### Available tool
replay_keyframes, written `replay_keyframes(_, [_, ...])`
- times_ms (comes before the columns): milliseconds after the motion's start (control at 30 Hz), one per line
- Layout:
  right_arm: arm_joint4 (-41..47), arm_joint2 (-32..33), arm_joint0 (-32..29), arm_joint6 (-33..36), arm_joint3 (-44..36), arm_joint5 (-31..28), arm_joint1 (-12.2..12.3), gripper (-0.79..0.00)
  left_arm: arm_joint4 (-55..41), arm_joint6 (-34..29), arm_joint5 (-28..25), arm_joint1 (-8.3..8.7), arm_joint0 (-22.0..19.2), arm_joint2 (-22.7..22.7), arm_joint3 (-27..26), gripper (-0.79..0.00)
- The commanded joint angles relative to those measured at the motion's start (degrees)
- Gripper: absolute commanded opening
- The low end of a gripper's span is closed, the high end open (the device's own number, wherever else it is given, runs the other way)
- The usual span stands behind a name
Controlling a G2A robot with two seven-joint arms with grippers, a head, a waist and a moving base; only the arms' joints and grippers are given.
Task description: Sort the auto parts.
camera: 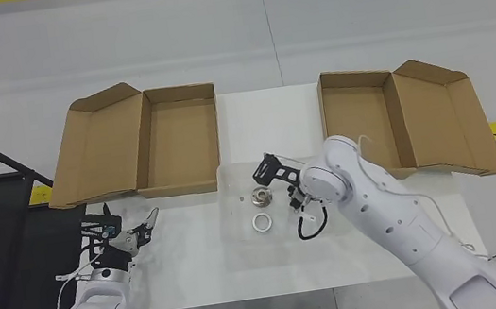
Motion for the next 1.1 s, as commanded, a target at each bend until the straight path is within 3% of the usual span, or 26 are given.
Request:
replay_keyframes(0, [0.3, -0.2, 0.2, 0.0, 0.5, -0.2, -0.1, -0.671, 0.0, 0.0, 0.0, 0.0, 0.0, 0.0, 0.0, 0.0])
replay_keyframes(33, [0.4, -0.3, 0.3, 0.0, 0.8, -0.3, -0.2, -0.683, 0.0, 0.0, 0.0, 0.0, 0.0, 0.0, 0.0, 0.0])
replay_keyframes(100, [0.7, -0.4, 0.5, -0.2, 1.1, -0.5, -0.2, -0.785, 0.0, 0.0, 0.0, 0.0, 0.0, 0.0, 0.0, 0.0])
replay_keyframes(433, [-0.1, 4.4, -2.0, -2.5, -5.1, -1.0, 1.3, -0.785, 0.0, 0.0, 0.0, 0.0, 0.0, 0.0, 0.0, 0.0])
replay_keyframes(700, [1.0, 18.3, -11.8, -9.1, -19.7, -2.8, 5.0, -0.785, 0.0, 0.0, 0.0, 0.0, 0.0, 0.0, 0.0, 0.0])
replay_keyframes(867, [6.5, 27.1, -18.1, -13.8, -26.1, -9.3, 6.8, -0.785, 0.0, 0.0, 0.0, 0.0, 0.0, 0.0, 0.0, 0.0])
replay_keyframes(1067, [6.5, 27.1, -18.1, -13.8, -26.1, -9.3, 6.8, -0.785, 0.0, 0.0, 0.0, 0.0, 0.0, 0.0, 0.0, 0.0])
